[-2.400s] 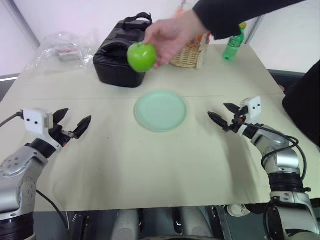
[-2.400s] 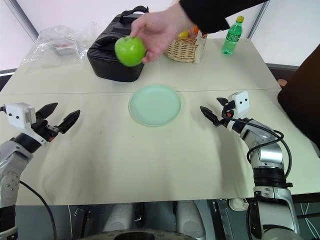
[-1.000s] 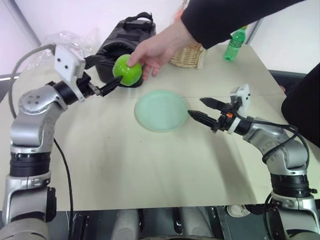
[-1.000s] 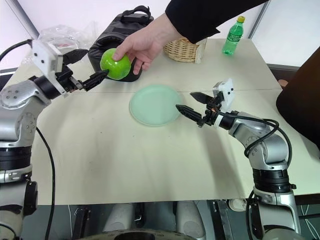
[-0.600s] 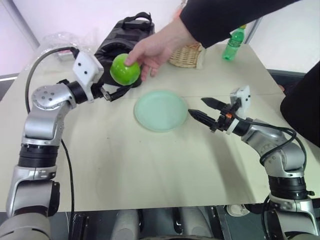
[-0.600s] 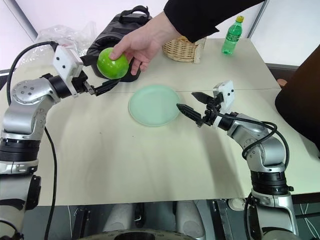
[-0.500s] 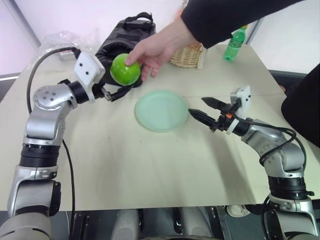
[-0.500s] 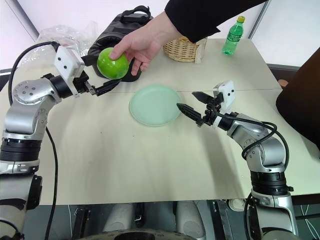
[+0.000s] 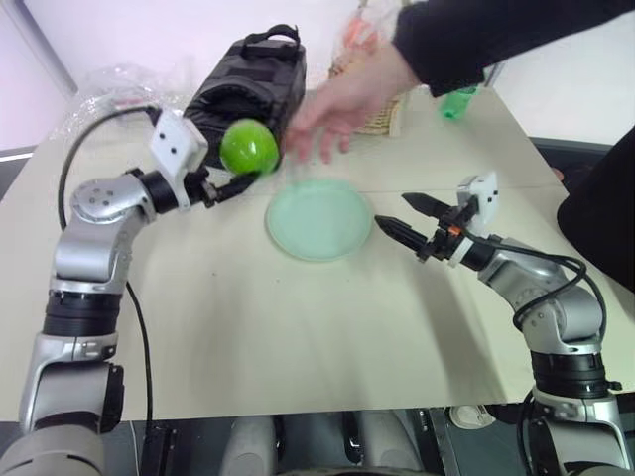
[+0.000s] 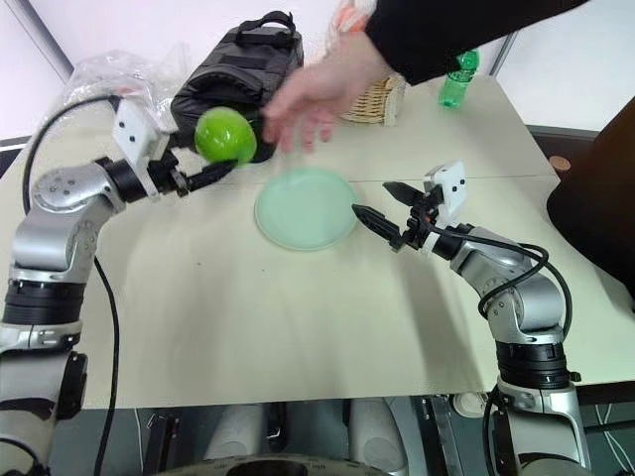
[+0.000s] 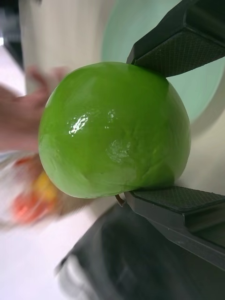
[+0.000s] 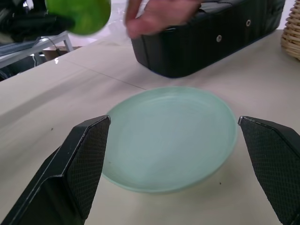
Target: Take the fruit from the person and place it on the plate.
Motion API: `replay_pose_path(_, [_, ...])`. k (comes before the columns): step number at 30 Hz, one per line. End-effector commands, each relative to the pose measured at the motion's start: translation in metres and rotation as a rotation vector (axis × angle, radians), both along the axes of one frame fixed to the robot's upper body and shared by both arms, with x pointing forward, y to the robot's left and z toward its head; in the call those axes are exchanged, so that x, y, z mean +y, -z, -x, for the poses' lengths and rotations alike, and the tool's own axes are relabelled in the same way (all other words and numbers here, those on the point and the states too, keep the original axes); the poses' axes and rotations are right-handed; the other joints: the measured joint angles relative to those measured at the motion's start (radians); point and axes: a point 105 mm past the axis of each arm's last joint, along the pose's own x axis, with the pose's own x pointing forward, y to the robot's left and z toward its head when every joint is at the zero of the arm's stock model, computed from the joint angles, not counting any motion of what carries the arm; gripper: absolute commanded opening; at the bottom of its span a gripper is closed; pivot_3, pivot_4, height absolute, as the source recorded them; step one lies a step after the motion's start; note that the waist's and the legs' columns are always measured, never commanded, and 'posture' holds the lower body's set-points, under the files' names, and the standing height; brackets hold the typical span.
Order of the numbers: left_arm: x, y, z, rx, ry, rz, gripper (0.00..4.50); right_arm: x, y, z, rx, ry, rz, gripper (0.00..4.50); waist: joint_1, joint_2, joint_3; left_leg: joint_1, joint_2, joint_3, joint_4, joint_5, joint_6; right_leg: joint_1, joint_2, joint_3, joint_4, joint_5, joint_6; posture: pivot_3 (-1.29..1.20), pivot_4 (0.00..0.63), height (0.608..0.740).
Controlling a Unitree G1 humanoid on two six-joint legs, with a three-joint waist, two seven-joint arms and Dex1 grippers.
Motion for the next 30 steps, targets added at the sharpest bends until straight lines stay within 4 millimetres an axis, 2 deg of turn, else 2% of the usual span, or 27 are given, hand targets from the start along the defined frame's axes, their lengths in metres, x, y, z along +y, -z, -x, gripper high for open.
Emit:
replay_pose_path(1, [-0.016,-0.003,0.001,0.026,0.037,0.094,2.72,-0.001,-0.009,0.002,-0.051,0.007,-0.013,4.50,0.004,0.000,0.000,0.000,0.000,0.000,0.000,0.000,0.000,0.000,0.000,0.000,0.000,0.000,0.000,0.00,0.150,0.740])
replay_pose_path(7, [-0.049,0.006,-0.019,0.053,0.036,0.219,2.72,0.001,-0.008,0.002,-0.050,0.014,-0.019,4.50,0.009,0.000,0.000,-0.001,-0.001,-0.001,0.003,0.000,0.000,0.001,-0.001,0.000,0.000,0.001,0.001,0.00,0.150,0.740])
replay_pose_path(11, [-0.062,0.024,-0.037,0.064,0.018,0.166,2.72,0.001,-0.006,0.002,-0.048,0.018,-0.014,4.50,0.003,0.000,0.000,-0.001,-0.001,-0.001,0.003,0.000,0.000,0.001,0.000,0.000,0.000,0.001,0.001,0.00,0.150,0.740])
replay_pose_path(15, [-0.067,0.030,-0.047,0.066,0.027,0.130,2.72,-0.001,-0.005,0.002,-0.049,0.024,-0.006,4.50,0.001,0.000,0.000,-0.001,0.000,-0.001,0.002,0.000,0.000,0.000,0.001,0.000,0.000,0.001,0.001,0.00,0.150,0.740])
replay_pose_path(17, [-0.068,0.028,-0.049,0.065,0.038,0.134,3.77,-0.001,-0.006,0.003,-0.052,0.029,-0.007,4.50,0.003,0.000,0.000,-0.001,0.000,-0.001,0.002,0.000,0.000,0.000,0.001,0.000,0.000,0.001,0.001,0.00,0.150,0.740])
replay_pose_path(19, [-0.068,0.026,-0.050,0.063,0.046,0.138,4.47,-0.002,-0.006,0.003,-0.053,0.033,-0.006,4.50,0.003,0.000,0.000,-0.001,0.000,-0.001,0.002,0.000,0.000,0.000,0.001,0.000,-0.001,0.001,0.001,0.00,0.150,0.740])
replay_pose_path(26, [-0.062,0.022,-0.048,0.051,0.043,0.172,4.47,-0.004,-0.004,0.003,-0.051,0.045,0.001,4.50,0.004,0.000,0.000,-0.001,0.000,-0.001,0.003,0.000,0.000,0.000,0.001,0.000,0.000,0.001,0.001,0.00,0.150,0.740])
replay_pose_path(30, [-0.054,-0.001,-0.040,0.033,0.046,0.322,4.47,-0.004,-0.005,0.002,-0.052,0.037,0.004,4.50,0.002,0.000,0.000,-0.001,0.000,-0.001,0.002,0.000,0.000,0.000,0.001,0.000,0.000,0.001,0.001,0.00,0.150,0.740])
